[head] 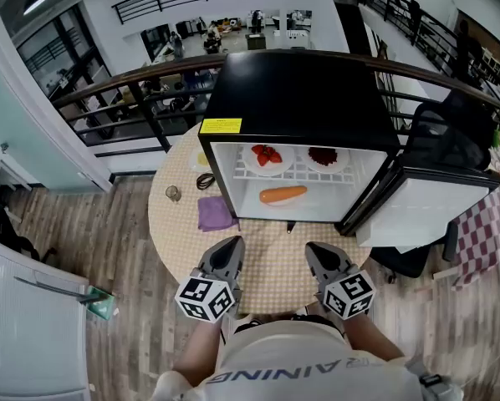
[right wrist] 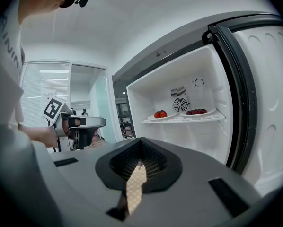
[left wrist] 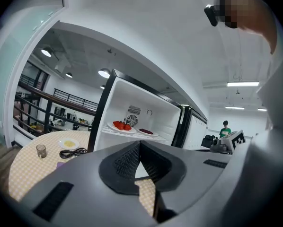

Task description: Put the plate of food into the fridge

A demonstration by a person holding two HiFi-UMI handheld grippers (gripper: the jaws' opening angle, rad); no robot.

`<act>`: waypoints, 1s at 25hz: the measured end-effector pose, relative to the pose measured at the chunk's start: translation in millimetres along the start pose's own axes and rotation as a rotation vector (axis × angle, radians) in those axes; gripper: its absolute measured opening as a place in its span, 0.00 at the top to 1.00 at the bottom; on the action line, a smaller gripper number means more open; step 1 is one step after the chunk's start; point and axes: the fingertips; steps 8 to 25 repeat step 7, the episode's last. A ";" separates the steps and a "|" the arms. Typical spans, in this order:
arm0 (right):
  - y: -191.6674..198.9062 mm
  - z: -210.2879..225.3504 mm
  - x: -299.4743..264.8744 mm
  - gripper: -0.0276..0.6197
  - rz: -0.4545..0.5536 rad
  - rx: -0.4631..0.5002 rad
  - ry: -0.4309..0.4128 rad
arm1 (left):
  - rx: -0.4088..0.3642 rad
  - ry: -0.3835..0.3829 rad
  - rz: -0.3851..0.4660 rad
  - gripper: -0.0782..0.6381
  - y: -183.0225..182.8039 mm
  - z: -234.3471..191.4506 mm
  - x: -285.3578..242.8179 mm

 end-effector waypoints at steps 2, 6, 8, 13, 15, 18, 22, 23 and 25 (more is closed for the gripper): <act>-0.7 0.3 0.3 0.93 0.001 0.002 -0.001 | 0.002 0.000 -0.001 0.88 0.6 0.4 -0.2; 0.2 1.6 2.1 0.93 -0.001 0.003 0.000 | 0.007 0.000 -0.001 0.88 2.1 1.4 -2.0; 0.7 1.9 2.5 0.93 -0.002 0.003 0.001 | 0.010 0.001 0.000 0.88 2.4 1.7 -2.9; 0.7 1.9 2.5 0.93 -0.002 0.003 0.001 | 0.010 0.001 0.000 0.88 2.4 1.7 -2.9; 0.7 1.9 2.5 0.93 -0.002 0.003 0.001 | 0.010 0.001 0.000 0.88 2.4 1.7 -2.9; 0.7 1.9 2.5 0.93 -0.002 0.003 0.001 | 0.010 0.001 0.000 0.88 2.4 1.7 -2.9; 0.7 1.9 2.5 0.93 -0.002 0.003 0.001 | 0.010 0.001 0.000 0.88 2.4 1.7 -2.9; 0.7 1.9 2.5 0.93 -0.002 0.003 0.001 | 0.010 0.001 0.000 0.88 2.4 1.7 -2.9; 0.7 1.9 2.5 0.93 -0.002 0.003 0.001 | 0.010 0.001 0.000 0.88 2.4 1.7 -2.9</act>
Point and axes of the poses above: the fingertips, and each gripper's own axes: x backward along the fingers, z to its right, y out of its underside, and after that the axes turned 1 degree about z, right-handed
